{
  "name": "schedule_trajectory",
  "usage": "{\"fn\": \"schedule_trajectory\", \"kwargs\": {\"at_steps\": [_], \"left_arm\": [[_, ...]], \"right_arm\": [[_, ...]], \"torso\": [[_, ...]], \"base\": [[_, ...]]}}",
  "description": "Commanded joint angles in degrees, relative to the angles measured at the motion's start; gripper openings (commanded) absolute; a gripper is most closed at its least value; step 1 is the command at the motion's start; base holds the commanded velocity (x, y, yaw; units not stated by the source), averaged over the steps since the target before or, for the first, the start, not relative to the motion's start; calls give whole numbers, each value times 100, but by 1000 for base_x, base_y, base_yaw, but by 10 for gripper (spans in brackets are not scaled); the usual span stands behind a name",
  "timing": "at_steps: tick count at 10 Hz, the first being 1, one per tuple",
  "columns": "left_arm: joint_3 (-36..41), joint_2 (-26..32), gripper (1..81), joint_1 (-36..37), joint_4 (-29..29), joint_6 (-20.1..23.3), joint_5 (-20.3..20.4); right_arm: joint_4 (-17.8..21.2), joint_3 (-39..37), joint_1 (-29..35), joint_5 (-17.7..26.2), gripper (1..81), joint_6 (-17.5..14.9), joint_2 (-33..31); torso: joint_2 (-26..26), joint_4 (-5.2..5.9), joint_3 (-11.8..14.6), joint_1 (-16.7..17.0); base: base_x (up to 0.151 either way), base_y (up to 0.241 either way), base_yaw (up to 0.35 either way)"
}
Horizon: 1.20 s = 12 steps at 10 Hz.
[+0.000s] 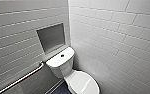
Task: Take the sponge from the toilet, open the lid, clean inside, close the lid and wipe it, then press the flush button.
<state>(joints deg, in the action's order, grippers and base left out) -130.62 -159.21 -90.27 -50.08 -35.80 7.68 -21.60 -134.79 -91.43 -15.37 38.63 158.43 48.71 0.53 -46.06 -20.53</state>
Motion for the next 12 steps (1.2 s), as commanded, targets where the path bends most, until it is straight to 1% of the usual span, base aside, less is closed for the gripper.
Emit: {"fn": "schedule_trajectory", "kwargs": {"at_steps": [1,3,4,5,6,7,8,9,11,12], "left_arm": [[19,20,811,-92,16,21,-249],[19,11,811,-91,24,29,-249],[19,11,811,-84,24,21,-249],[19,11,811,-84,24,29,-249],[19,3,811,-92,24,29,-258],[11,3,811,-92,24,29,-258],[19,3,811,-83,24,30,-258],[11,3,811,-84,24,30,-258],[10,-6,811,-83,24,30,-258],[1,-15,811,-92,24,30,-258]], "right_arm": [[-195,-186,-29,298,10,-14,33],[-239,-336,-21,298,10,-14,157],[-301,-363,-3,298,10,-5,200],[-318,-354,-3,298,10,-5,200],[-318,-363,-3,298,10,-13,209],[-318,-363,-3,290,10,-5,209],[-318,-363,-3,298,10,-5,209],[-318,-363,-3,298,10,-5,218],[-345,-389,-3,307,10,-13,253],[-345,-450,-3,307,10,-14,306]], "torso": [[-553,0,-9,356],[-918,0,76,601],[-553,0,620,365],[-702,0,687,457],[-737,0,782,481],[-791,0,951,507],[-809,0,582,522],[-1384,0,736,904],[-1476,0,822,966],[-1666,0,846,1084]], "base": [[0,0,0],[0,0,0],[0,0,0],[0,0,0],[0,0,0],[0,0,0],[0,0,0],[0,0,0],[0,0,0],[0,0,0]]}}
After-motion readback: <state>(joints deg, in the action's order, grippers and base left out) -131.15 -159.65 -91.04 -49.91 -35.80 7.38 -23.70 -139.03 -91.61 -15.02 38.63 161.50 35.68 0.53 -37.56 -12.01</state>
